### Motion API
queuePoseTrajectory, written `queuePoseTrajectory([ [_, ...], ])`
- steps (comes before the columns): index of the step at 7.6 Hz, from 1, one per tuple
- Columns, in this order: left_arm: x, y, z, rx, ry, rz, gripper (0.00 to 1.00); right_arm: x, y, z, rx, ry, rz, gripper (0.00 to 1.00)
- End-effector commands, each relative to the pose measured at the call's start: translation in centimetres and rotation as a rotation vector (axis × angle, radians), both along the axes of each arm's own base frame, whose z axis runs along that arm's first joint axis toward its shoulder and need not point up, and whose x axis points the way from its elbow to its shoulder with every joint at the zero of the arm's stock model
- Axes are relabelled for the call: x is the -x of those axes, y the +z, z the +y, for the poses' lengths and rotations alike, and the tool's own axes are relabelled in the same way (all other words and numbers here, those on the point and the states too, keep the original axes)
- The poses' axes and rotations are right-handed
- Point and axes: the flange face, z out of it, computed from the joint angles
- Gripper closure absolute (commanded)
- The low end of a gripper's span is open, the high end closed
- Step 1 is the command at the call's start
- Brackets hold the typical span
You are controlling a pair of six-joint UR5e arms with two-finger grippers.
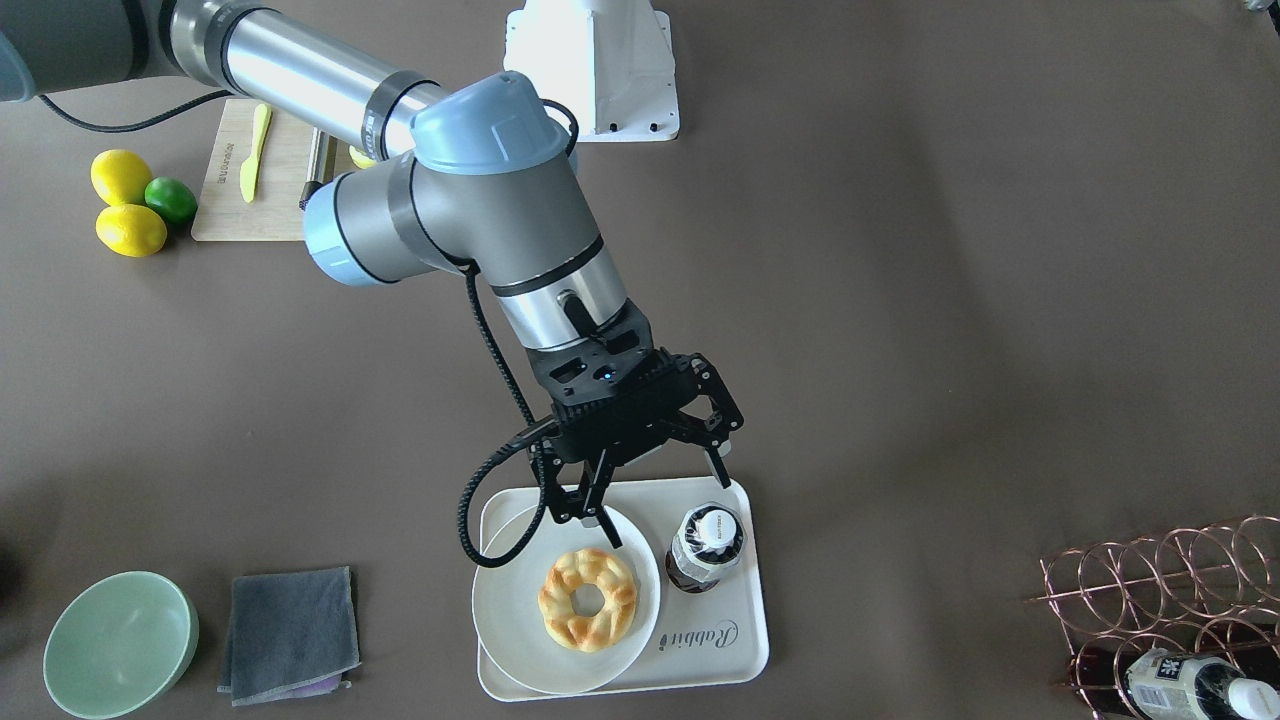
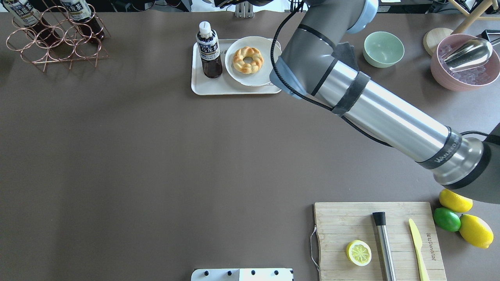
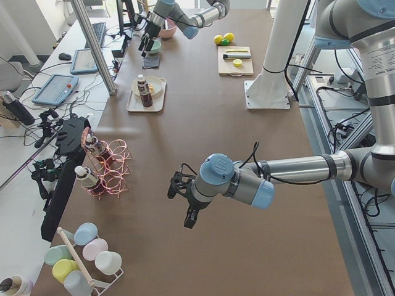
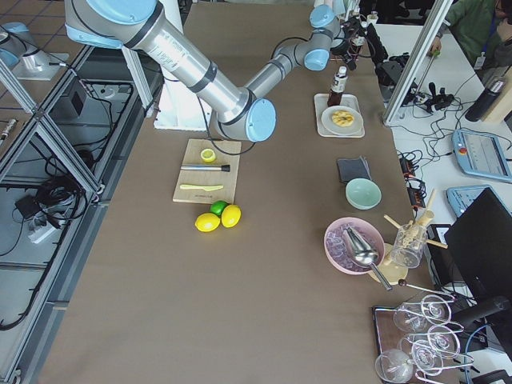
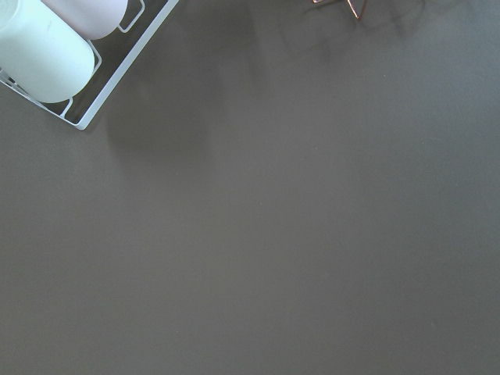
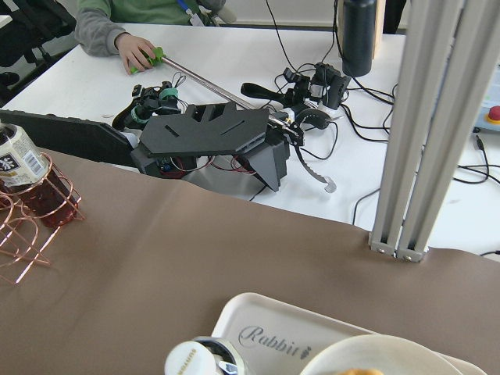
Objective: Place tea on tray
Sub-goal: 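Open the right gripper and withdraw the right arm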
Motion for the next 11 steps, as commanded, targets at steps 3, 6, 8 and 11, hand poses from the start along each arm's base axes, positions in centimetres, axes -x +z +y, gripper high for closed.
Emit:
queuePoseTrajectory([
  [3, -0.3, -0.2, 0.2, 0.002, 0.016, 0.047, 0.0, -24.5, 21.1, 7.5, 0.447, 0.002, 0.172, 0.0],
  [6, -0.3, 0.2, 0.3, 0.011, 0.015, 0.046, 0.0, -37.5, 42.0, 15.4, 0.461, -0.123, 0.436, 0.0],
  [8, -0.3, 0.9, 1.6, 0.025, 0.015, 0.04, 0.0, -44.7, 52.4, 19.5, 0.476, -0.227, 0.543, 0.0],
  [11, -0.6, 2.0, 2.3, 0.056, 0.02, 0.042, 0.0, -48.4, 58.9, 23.1, 0.633, -0.229, 0.355, 0.0],
])
